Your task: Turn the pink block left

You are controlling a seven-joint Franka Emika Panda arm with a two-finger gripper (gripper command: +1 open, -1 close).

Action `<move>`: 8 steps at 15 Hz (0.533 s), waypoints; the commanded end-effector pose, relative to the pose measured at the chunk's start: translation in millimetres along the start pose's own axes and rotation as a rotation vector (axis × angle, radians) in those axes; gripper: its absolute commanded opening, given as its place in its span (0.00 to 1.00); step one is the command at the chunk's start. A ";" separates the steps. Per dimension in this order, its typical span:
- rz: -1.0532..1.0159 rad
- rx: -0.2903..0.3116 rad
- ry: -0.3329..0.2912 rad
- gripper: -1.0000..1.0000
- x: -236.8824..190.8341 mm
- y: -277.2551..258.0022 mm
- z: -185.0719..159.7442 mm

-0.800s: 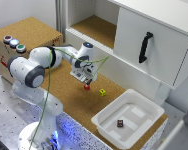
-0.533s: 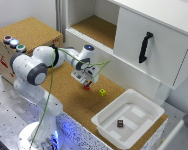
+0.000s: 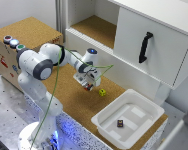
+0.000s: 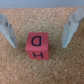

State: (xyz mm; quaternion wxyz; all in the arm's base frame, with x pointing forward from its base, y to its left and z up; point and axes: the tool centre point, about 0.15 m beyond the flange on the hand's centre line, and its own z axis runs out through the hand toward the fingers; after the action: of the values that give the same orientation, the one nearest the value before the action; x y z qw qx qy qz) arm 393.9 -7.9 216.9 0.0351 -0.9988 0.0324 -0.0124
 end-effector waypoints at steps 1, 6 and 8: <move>0.000 0.019 -0.057 0.00 7.9 -0.9 5.2; -0.007 0.009 -0.072 0.00 -12.0 2.4 -4.4; -0.045 0.019 -0.035 0.00 -14.6 -2.8 -23.7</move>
State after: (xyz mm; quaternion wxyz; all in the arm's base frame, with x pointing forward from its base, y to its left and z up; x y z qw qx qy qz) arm 387.6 -6.9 215.0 0.0360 -0.9989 0.0303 0.0014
